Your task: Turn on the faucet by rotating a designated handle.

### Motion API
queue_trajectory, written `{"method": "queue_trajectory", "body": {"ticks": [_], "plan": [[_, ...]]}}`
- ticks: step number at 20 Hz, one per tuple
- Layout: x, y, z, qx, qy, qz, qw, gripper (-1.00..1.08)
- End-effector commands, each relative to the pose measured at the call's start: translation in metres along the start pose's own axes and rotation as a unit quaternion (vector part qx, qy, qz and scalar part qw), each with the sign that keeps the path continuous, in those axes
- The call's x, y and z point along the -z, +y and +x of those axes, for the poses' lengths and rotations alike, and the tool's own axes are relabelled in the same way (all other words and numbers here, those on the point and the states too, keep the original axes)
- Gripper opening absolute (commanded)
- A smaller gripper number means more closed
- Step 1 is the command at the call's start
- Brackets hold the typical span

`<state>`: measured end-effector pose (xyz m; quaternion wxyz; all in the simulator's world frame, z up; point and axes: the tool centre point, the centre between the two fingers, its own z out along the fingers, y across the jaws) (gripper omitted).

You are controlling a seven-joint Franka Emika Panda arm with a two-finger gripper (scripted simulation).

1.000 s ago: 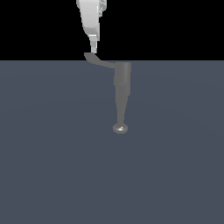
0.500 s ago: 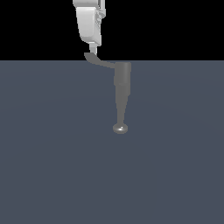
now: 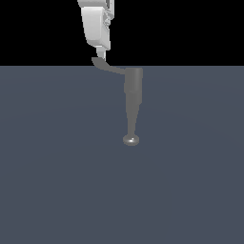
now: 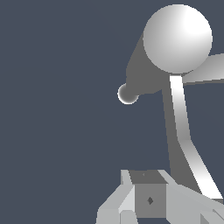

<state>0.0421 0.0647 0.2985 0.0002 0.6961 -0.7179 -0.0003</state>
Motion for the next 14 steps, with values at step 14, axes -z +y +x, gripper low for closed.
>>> {"method": "queue_trajectory", "body": {"ticks": [14], "plan": [[0.000,0.045,0.001,0.000,0.000,0.000,1.0000,-1.00]]}}
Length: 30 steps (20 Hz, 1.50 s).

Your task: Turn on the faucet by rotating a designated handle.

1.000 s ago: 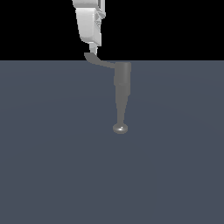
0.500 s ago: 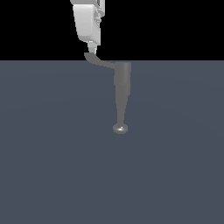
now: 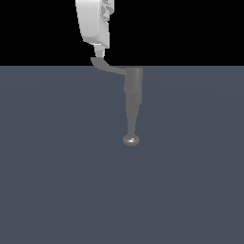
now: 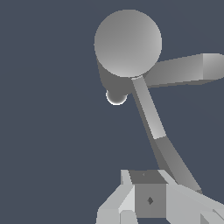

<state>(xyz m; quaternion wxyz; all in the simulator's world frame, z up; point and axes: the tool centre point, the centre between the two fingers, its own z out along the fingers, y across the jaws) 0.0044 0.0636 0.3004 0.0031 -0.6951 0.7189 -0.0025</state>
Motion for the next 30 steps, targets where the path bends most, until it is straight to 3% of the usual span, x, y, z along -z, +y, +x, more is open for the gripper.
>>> {"method": "queue_trajectory", "body": {"ticks": [1,9,11,30], "plan": [[-0.002,0.011,-0.001,0.001,0.000,-0.004,1.0000,-1.00],[-0.002,0.036,0.000,0.001,0.000,-0.004,1.0000,-1.00],[0.001,0.030,0.000,0.000,0.000,0.000,1.0000,-1.00],[-0.001,0.085,0.052,0.001,0.000,-0.003,1.0000,-1.00]]}}
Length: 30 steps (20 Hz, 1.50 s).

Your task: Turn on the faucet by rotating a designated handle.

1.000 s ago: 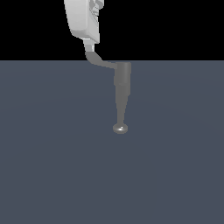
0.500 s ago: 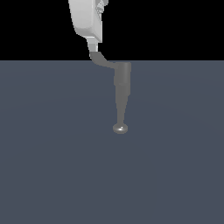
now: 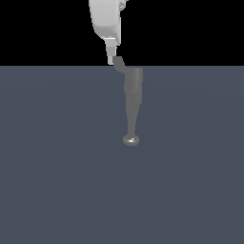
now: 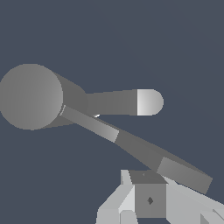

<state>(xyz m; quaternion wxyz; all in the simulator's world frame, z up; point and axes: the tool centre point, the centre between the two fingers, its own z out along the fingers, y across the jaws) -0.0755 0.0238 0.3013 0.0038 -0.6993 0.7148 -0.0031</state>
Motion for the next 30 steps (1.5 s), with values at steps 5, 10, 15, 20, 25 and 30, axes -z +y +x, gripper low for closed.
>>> {"method": "queue_trajectory", "body": {"ticks": [5,10,15,20,25,30], "plan": [[0.000,0.011,0.011,-0.001,0.000,-0.001,1.0000,-1.00],[-0.001,0.012,0.043,-0.002,0.000,-0.002,1.0000,-1.00],[-0.001,0.013,0.074,-0.003,0.000,-0.003,1.0000,-1.00],[-0.002,0.014,0.105,-0.005,0.001,-0.005,1.0000,-1.00],[0.000,0.004,0.091,0.011,0.000,-0.002,0.9999,-1.00],[-0.001,-0.008,0.106,0.007,0.000,-0.003,1.0000,-1.00]]}}
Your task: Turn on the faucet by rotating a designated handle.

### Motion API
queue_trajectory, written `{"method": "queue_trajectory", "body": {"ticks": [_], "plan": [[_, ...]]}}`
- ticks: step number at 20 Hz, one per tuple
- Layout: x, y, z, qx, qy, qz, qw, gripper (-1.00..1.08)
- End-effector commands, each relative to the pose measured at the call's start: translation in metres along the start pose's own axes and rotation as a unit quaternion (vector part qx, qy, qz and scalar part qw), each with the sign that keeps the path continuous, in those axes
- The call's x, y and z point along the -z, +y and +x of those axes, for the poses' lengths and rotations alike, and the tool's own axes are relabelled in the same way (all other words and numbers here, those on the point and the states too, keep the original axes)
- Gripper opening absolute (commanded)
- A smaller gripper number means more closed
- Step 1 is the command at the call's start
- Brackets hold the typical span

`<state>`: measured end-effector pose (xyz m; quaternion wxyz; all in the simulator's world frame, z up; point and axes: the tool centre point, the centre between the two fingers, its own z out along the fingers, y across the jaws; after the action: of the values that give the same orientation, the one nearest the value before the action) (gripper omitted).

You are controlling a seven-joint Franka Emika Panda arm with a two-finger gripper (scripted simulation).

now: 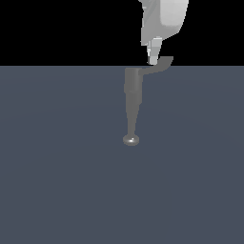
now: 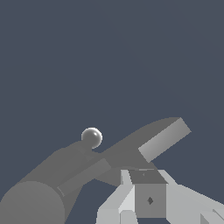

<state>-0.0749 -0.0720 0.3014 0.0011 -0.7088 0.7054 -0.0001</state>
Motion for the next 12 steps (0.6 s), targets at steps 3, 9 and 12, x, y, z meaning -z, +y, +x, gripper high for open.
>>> {"method": "queue_trajectory", "body": {"ticks": [3,9,12], "plan": [[-0.001,-0.011,0.020,-0.008,0.001,0.001,1.0000,-1.00],[-0.002,-0.024,0.037,-0.012,0.001,0.000,0.9999,-1.00],[-0.002,-0.030,0.046,-0.013,0.001,0.000,0.9999,-1.00]]}}
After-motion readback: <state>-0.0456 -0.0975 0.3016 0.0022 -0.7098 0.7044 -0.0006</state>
